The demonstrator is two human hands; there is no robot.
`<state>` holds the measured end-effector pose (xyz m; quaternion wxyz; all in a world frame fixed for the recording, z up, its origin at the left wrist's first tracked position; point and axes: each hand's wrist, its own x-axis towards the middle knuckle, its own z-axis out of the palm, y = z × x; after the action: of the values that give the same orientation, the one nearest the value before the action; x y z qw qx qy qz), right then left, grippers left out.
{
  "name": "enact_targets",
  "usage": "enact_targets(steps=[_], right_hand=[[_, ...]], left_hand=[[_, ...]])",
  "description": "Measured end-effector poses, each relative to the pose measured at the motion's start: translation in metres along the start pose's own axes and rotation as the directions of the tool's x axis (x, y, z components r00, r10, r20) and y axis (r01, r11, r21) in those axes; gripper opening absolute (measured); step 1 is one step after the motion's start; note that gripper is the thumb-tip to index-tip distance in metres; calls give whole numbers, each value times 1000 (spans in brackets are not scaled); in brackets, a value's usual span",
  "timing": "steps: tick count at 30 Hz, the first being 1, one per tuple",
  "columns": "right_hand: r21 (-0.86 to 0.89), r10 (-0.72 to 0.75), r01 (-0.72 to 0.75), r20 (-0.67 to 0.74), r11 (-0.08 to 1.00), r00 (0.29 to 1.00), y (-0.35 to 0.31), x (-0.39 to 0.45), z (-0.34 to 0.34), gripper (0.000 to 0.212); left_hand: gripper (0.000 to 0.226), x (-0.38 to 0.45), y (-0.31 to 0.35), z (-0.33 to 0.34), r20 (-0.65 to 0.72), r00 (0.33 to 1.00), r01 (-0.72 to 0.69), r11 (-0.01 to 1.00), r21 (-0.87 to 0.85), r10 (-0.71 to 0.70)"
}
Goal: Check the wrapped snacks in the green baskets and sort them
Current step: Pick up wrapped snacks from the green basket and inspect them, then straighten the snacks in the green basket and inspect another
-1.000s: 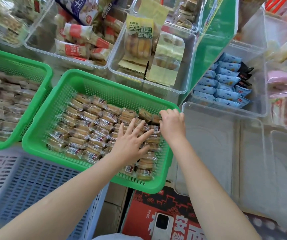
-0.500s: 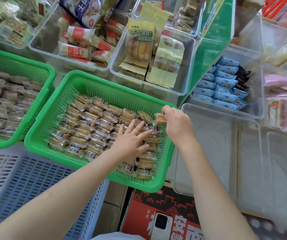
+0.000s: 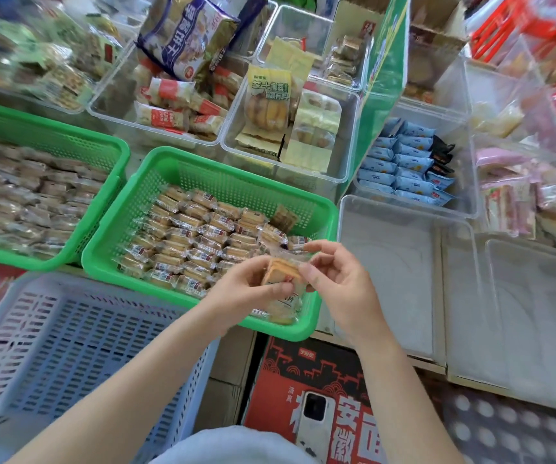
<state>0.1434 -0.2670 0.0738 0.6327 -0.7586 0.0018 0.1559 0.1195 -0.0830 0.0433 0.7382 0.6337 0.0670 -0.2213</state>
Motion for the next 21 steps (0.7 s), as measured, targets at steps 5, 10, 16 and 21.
enact_targets(steps=[5,10,16,21], right_hand=[[322,49,-69,69,944,996,-15,-36,8,31],[471,34,-95,135,877,990,-28,-63,17,35],[633,80,-181,185,752,980,-31,-91,37,34],[680,158,-190,109,708,981,-22,-103,56,30]], left_hand=[[29,-46,1,2,10,1000,-7,975,-223,10],[33,-78,-3,3,-10,998,-60,970,-236,59],[51,-106,-15,0,-73,992,-116,972,-206,103],[31,-125,-26,-4,-74,993,-104,958,-268,87]])
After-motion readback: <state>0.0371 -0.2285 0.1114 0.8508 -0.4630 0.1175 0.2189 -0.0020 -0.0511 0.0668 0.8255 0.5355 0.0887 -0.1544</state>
